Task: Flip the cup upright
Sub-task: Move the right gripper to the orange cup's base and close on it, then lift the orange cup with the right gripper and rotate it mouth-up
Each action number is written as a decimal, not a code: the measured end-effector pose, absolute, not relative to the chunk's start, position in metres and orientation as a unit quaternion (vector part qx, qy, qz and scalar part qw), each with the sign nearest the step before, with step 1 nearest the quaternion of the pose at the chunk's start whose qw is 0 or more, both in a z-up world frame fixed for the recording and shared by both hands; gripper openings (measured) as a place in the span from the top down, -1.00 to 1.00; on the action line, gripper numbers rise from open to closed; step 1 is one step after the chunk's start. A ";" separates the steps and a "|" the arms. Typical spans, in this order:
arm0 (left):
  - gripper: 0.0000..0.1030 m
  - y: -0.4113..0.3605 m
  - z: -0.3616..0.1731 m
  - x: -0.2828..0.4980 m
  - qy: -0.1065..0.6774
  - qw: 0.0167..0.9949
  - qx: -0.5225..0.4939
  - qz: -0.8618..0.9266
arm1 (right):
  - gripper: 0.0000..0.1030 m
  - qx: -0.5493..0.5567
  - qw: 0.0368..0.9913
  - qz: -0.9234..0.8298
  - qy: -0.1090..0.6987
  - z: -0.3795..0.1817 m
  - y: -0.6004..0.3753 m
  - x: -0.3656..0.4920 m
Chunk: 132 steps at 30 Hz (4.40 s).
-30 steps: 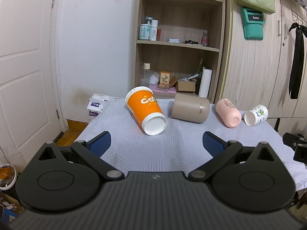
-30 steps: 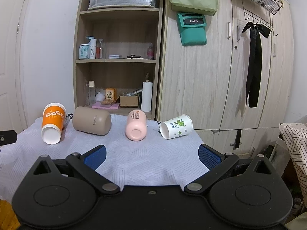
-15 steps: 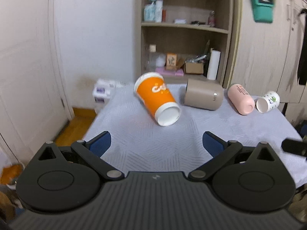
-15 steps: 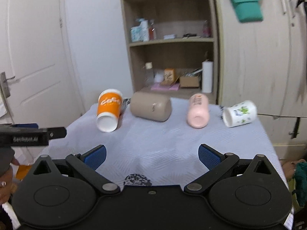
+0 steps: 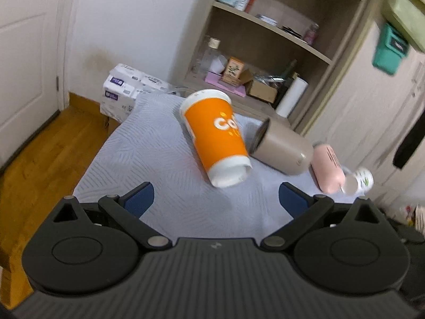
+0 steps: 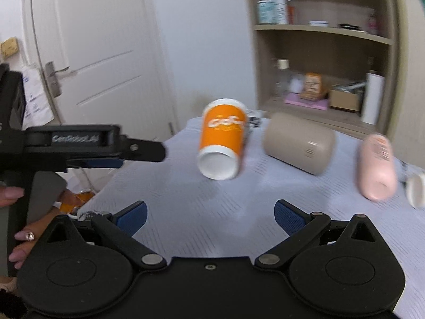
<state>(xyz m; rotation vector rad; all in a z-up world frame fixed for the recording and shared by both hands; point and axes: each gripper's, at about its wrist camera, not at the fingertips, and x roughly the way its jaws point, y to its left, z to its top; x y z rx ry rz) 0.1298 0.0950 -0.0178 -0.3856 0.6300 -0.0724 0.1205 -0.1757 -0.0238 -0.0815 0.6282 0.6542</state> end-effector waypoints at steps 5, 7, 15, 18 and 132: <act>-0.93 0.118 -0.035 0.156 0.325 0.907 -0.263 -0.047 | -1.00 -0.051 0.892 0.317 0.318 -0.030 -0.143 0.154; -0.93 0.125 -0.039 0.163 0.324 0.902 -0.281 -0.048 | -1.00 -0.060 0.890 0.317 0.323 -0.031 -0.133 0.167; -0.89 0.135 -0.051 0.178 0.315 0.899 -0.301 -0.040 | -1.00 -0.059 0.887 0.306 0.341 -0.042 -0.106 0.213; -0.85 0.138 -0.057 0.188 0.318 0.896 -0.307 -0.028 | -1.00 -0.068 0.889 0.292 0.347 -0.050 -0.098 0.227; -0.43 -0.039 0.026 0.094 0.215 0.942 -0.047 -0.255 | -0.51 -0.076 0.920 0.338 0.181 -0.015 -0.251 0.082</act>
